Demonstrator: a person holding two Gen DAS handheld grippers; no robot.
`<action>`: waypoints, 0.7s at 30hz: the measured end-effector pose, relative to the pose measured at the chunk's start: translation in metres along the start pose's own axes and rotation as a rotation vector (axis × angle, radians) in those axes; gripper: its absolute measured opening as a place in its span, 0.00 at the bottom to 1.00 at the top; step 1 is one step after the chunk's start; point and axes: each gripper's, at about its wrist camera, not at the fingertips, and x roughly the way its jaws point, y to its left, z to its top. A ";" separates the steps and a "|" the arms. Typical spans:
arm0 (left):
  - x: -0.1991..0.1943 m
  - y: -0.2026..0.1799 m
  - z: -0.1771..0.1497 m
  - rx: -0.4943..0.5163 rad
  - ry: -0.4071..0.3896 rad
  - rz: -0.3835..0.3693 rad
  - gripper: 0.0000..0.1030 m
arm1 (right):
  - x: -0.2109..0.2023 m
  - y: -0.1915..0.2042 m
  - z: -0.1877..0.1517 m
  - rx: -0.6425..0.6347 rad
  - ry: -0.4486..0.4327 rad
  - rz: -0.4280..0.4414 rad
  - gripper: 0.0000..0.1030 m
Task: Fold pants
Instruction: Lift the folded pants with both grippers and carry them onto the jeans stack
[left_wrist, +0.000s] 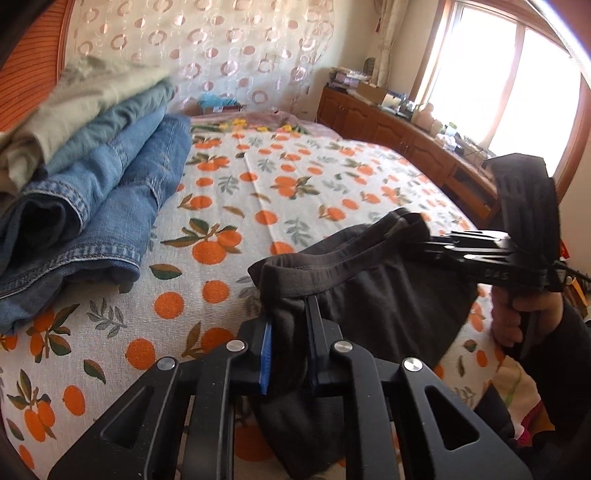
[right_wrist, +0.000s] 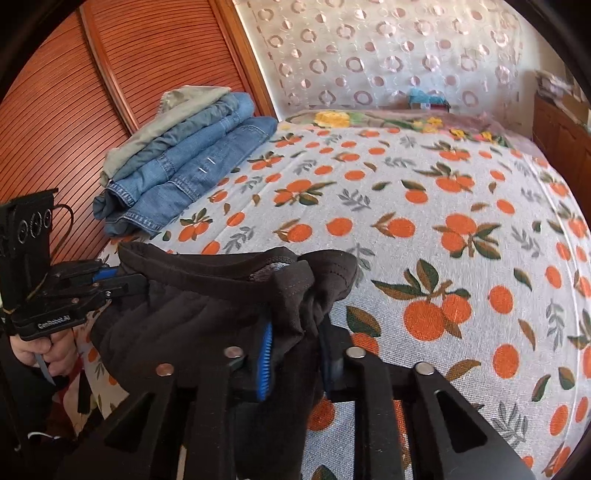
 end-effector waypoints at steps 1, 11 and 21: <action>-0.004 -0.002 0.000 0.004 -0.009 -0.001 0.15 | -0.002 0.003 0.000 -0.013 -0.010 -0.006 0.16; -0.069 -0.012 0.020 0.005 -0.195 0.007 0.15 | -0.053 0.042 0.039 -0.142 -0.161 -0.042 0.14; -0.113 0.011 0.052 0.012 -0.342 0.105 0.15 | -0.060 0.078 0.110 -0.266 -0.246 -0.006 0.15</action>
